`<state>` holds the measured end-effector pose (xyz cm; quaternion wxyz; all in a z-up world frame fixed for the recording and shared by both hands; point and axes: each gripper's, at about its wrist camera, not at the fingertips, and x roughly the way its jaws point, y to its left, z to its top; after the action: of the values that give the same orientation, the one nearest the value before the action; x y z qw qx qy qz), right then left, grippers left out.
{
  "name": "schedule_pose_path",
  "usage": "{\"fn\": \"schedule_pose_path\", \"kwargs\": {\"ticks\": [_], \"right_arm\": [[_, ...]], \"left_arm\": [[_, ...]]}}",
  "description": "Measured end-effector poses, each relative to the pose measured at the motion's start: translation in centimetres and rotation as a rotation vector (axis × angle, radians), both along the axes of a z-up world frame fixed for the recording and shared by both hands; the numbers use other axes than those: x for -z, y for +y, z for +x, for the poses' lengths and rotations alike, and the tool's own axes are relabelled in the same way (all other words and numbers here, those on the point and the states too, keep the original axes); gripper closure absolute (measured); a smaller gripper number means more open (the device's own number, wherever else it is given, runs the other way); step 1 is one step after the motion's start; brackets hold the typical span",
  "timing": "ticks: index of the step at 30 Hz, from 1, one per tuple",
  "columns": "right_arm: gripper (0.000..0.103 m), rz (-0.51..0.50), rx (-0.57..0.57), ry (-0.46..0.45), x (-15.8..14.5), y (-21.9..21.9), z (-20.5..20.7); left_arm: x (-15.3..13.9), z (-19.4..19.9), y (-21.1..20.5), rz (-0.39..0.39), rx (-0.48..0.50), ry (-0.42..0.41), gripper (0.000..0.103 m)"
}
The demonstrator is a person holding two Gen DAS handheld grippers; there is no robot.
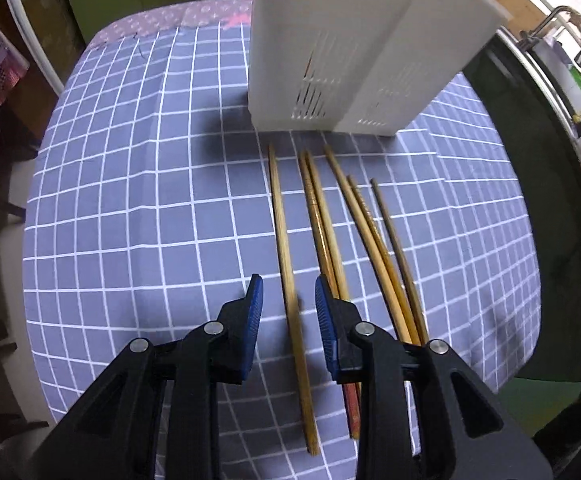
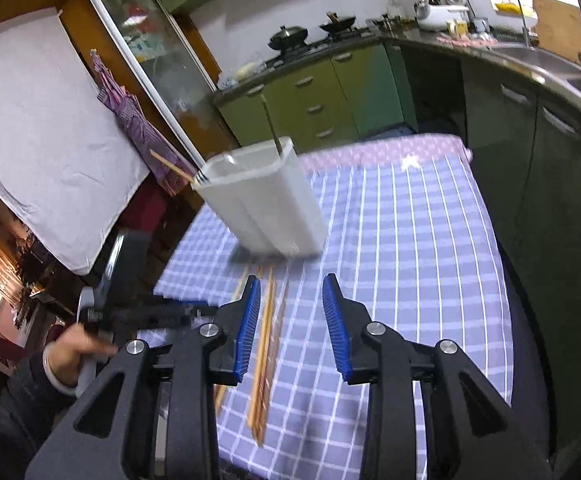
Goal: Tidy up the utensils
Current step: 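Grasp and lift another chopstick with the left tool while the right tool moves toward the chopsticks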
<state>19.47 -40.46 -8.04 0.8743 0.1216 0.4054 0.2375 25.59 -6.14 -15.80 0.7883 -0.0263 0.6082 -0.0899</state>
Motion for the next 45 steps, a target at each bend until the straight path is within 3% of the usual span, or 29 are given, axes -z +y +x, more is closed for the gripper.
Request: {"fn": "schedule_pose_path", "kwargs": {"ticks": [10,15,22,30,35,38,45], "right_arm": [[0.07,-0.011,0.016,0.052,2.3,-1.3,-0.2],[0.07,-0.022,0.009,0.067,2.6,-0.9,0.1],[0.067,-0.094,-0.047,0.121,4.0,1.3,1.3],[0.067,-0.203,-0.154,0.185,6.5,7.1,3.8],[0.067,-0.293,-0.203,0.239,9.3,11.2,5.9],[0.073,-0.321,-0.209,0.257,10.5,12.4,6.7],[0.078,-0.395,-0.214,0.279,12.2,14.9,8.5]], "left_arm": [[2.2,2.4,-1.9,0.078,-0.018,0.026,0.077],[2.2,3.1,-1.9,0.089,-0.013,0.024,0.095],[1.7,2.3,0.0,0.061,-0.012,0.012,0.096],[-3.1,-1.7,2.4,0.002,-0.036,-0.15,0.096],[-6.6,-4.4,2.5,0.009,-0.025,-0.282,0.096],[-8.2,-5.1,1.9,0.02,-0.012,-0.341,0.096],[-10.0,-6.8,1.6,0.028,0.011,-0.417,0.096]]}}
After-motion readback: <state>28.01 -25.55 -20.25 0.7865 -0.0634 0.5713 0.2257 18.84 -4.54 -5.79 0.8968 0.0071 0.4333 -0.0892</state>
